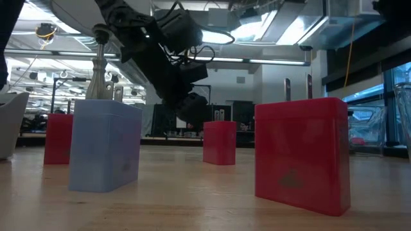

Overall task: Pick & Place Office items
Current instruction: Put the orange digital clock into the bottom transparent bin

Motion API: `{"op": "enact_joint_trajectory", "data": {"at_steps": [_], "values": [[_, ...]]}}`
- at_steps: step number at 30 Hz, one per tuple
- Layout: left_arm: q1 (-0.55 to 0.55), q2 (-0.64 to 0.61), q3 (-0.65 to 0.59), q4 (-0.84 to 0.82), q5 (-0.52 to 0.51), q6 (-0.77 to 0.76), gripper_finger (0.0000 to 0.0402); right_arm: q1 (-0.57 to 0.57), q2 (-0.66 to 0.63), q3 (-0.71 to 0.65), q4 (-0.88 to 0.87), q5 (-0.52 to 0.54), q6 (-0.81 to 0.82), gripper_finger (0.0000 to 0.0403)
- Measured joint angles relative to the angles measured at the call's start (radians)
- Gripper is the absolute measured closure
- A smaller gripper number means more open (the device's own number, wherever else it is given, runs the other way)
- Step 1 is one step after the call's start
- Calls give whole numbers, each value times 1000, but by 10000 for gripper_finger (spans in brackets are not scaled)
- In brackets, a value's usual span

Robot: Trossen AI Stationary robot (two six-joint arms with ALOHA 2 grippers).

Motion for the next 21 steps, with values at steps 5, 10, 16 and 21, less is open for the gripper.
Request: {"op": "enact_joint_trajectory", "data": {"at_steps": [5,10,16,21], "values": [[-12,0,0,-8,1,-6,163,6,95,0,11,-8,-1,334],[-21,0,0,-9,0,-10,163,7,182,0,27,-25,-1,334],[-27,0,0,-10,0,-10,163,21,258,0,90,-19,0,326],[-27,0,0,-11,-1,-10,163,39,300,0,114,-1,26,325]]}}
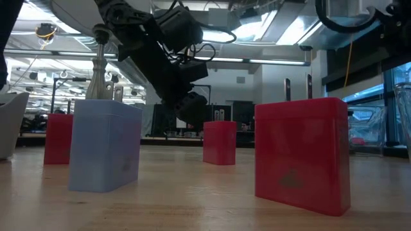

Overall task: Pick & Place Office items
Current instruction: Put the orange digital clock into the bottom transparent bin, then put the left orange charger adapter into the white bin

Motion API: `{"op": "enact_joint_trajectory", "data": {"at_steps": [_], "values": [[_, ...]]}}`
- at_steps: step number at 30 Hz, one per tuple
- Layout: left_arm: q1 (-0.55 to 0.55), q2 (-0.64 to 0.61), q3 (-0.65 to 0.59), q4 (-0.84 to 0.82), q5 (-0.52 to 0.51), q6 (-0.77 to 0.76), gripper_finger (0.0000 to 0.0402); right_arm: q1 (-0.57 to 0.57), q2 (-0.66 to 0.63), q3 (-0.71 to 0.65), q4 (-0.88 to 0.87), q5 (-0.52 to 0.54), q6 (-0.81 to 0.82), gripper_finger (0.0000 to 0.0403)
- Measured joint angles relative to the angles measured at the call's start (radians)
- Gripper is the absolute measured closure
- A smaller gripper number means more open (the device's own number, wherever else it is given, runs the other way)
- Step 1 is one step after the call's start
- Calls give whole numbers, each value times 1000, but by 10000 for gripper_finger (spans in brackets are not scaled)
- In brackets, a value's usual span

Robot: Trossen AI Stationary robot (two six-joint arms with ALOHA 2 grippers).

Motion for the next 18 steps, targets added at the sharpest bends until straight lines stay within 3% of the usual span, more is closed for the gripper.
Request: {"op": "enact_joint_trajectory", "data": {"at_steps": [18], "values": [[0,0,0,-1,-1,0,163,20,8,0,0,63,-9,289]]}}
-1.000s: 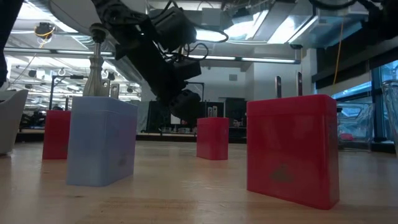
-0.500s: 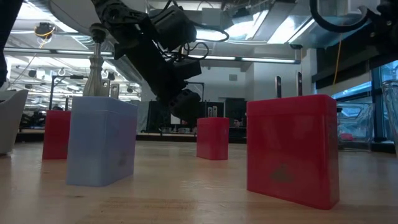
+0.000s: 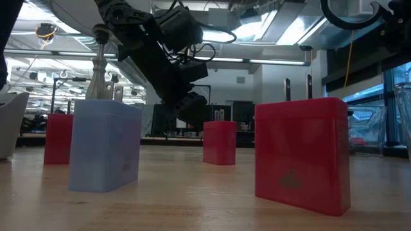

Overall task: Pick & Place Office items
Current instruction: Put the left orange charger adapter into the white bin

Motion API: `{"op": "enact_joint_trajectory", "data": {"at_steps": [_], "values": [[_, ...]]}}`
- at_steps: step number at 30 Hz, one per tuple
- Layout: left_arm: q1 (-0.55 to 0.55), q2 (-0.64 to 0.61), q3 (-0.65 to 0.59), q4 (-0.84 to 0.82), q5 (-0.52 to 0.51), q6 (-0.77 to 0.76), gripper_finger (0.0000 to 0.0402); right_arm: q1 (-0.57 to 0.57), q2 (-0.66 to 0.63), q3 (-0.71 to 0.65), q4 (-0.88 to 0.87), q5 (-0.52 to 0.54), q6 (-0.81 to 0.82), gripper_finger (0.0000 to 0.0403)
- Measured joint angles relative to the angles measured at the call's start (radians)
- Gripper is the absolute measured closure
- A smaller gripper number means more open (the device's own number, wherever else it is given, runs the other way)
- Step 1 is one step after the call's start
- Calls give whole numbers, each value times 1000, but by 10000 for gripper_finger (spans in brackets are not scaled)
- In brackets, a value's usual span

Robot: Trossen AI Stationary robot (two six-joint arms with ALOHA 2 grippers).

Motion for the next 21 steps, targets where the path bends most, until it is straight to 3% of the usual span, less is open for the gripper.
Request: {"op": "enact_joint_trajectory", "data": {"at_steps": [12,17,21], "values": [[-44,-24,-1,4,6,6,186,-2,-57,0,-116,-86,-43,239],[-105,-103,-1,-4,4,49,202,-2,-119,0,-177,14,-43,234],[-156,-188,-1,-63,1,77,212,-3,-155,0,-181,188,-48,234]]}}
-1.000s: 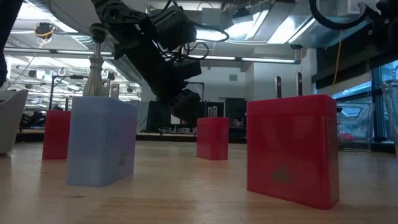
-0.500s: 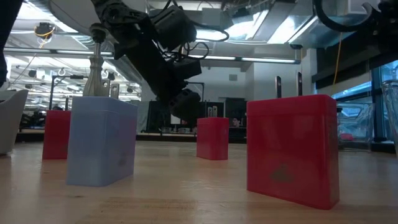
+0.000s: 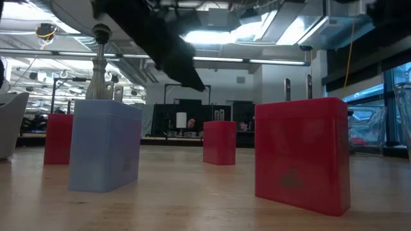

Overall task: Pick & Place Office items
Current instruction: Put the left orange charger adapter into the white bin

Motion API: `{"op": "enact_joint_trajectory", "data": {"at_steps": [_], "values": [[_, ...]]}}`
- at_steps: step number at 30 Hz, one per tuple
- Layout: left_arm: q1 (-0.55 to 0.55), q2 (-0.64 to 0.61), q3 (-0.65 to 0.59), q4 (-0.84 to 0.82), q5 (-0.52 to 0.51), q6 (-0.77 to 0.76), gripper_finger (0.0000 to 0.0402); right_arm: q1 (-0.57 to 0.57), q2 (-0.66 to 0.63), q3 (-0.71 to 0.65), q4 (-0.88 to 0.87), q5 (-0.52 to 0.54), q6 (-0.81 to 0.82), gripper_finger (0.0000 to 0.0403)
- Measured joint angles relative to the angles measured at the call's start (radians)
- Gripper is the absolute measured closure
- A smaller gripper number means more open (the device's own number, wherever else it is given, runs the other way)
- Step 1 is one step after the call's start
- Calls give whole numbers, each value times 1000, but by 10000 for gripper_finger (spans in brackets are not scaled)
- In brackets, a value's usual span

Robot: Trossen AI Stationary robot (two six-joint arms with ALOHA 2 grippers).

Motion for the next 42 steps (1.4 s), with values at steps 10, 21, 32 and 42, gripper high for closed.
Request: {"op": "enact_joint_trajectory", "data": {"at_steps": [10,21,32,42], "values": [[-118,-238,0,-492,246,-352,202,0,-8,0,6,417,-87,234],[-270,-278,0,-623,463,-592,135,-23,-8,0,14,520,-135,234],[-370,-209,0,-672,404,-574,120,-25,-8,0,83,728,-138,234],[-389,-98,1,-690,403,-599,120,-25,-8,0,159,828,-158,234]]}}
